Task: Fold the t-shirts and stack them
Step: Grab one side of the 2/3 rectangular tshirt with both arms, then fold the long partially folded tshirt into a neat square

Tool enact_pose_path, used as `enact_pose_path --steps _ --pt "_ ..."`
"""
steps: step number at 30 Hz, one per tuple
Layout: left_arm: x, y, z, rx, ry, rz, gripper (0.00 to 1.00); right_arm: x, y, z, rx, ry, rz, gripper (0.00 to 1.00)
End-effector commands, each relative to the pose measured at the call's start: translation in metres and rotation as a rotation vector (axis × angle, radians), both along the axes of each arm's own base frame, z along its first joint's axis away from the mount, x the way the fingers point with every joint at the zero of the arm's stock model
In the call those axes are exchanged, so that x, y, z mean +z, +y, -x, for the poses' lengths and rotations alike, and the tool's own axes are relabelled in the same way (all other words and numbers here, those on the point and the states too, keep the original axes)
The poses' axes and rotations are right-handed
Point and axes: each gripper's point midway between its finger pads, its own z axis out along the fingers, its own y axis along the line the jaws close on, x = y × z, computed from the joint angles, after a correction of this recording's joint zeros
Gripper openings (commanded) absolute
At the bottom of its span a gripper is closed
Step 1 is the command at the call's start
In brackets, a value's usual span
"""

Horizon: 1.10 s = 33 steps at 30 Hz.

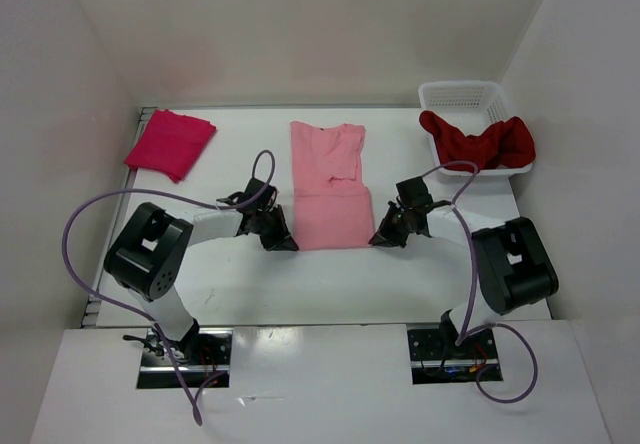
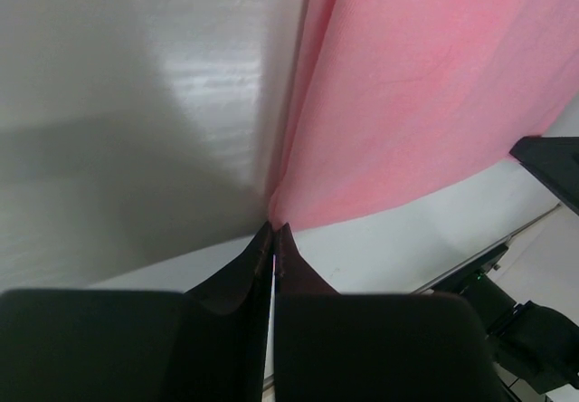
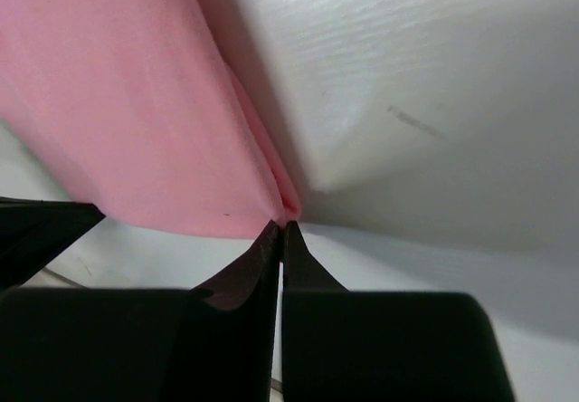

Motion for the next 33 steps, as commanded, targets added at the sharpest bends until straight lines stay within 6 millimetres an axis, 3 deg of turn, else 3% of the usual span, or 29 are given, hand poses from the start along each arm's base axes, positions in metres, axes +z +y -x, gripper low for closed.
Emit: enact_pose_path --steps 1,7,11,14,15,16,17,18,20,21,22,23,24,25,26,27,28,29,30,31,32,33 --pt "0.007 0.012 0.025 -0.023 0.022 -0.011 0.0 0.016 0.008 0.019 0.022 -0.002 0.014 0.0" --pt "0.029 0.029 0.076 -0.048 0.076 -0.001 0.0 0.029 0.03 0.08 0.059 0.061 -0.039 0.0" --pt "0.069 0.033 0.102 -0.046 0.067 0.066 0.0 0.064 0.031 0.107 0.059 0.054 -0.102 0.0" --pt "0.1 0.038 0.098 -0.009 0.035 0.075 0.0 0.09 0.029 0.095 0.056 0.007 -0.108 0.0" --pt "0.107 0.042 0.093 -0.008 0.018 0.07 0.0 0.09 0.029 0.087 0.067 0.019 -0.094 0.0" --pt "0.125 0.041 0.072 0.007 -0.032 0.084 0.0 0.113 0.027 0.06 0.08 -0.065 -0.093 0.0" --pt "0.134 0.049 0.054 0.045 -0.064 0.086 0.0 0.12 0.025 0.045 0.082 -0.09 -0.084 0.0" --pt "0.144 0.052 0.038 0.044 -0.111 0.087 0.0 0.133 0.029 0.017 0.082 -0.132 -0.083 0.0" --pt "0.163 0.054 -0.009 0.076 -0.194 0.099 0.0 0.141 0.023 -0.023 0.087 -0.206 -0.06 0.0" --pt "0.153 0.053 -0.028 0.077 -0.178 0.087 0.0 0.14 0.023 -0.053 0.078 -0.221 -0.024 0.0" --pt "0.155 0.049 -0.042 0.077 -0.197 0.092 0.0 0.14 0.023 -0.069 0.096 -0.243 -0.008 0.0" --pt "0.17 0.051 -0.073 0.109 -0.278 0.079 0.0 0.139 0.024 -0.083 0.098 -0.253 -0.002 0.0" --pt "0.154 0.048 -0.089 0.102 -0.256 0.067 0.0 0.134 0.024 -0.114 0.085 -0.267 0.01 0.0" --pt "0.153 0.05 -0.107 0.111 -0.28 0.051 0.0 0.129 0.025 -0.125 0.083 -0.254 0.004 0.0" --pt "0.151 0.053 -0.123 0.128 -0.298 0.014 0.0 0.144 0.025 -0.149 0.084 -0.302 -0.007 0.0" --pt "0.147 0.057 -0.148 0.144 -0.307 -0.004 0.0 0.122 0.028 -0.162 0.095 -0.27 0.006 0.0" --pt "0.145 0.059 -0.16 0.154 -0.312 -0.004 0.0 0.117 0.024 -0.173 0.078 -0.267 0.02 0.0" --pt "0.14 0.062 -0.171 0.16 -0.323 -0.035 0.0 0.128 0.023 -0.193 0.065 -0.304 0.014 0.0" --pt "0.121 0.069 -0.184 0.184 -0.294 -0.064 0.0 0.124 0.026 -0.2 0.072 -0.298 0.004 0.0" --pt "0.123 0.075 -0.199 0.193 -0.319 -0.08 0.0 0.1 0.027 -0.208 0.076 -0.263 0.023 0.0" --pt "0.117 0.079 -0.206 0.201 -0.312 -0.083 0.0 0.105 0.024 -0.224 0.06 -0.291 0.028 0.0" --pt "0.101 0.083 -0.211 0.21 -0.28 -0.093 0.0 0.099 0.025 -0.229 0.061 -0.278 0.031 0.0"
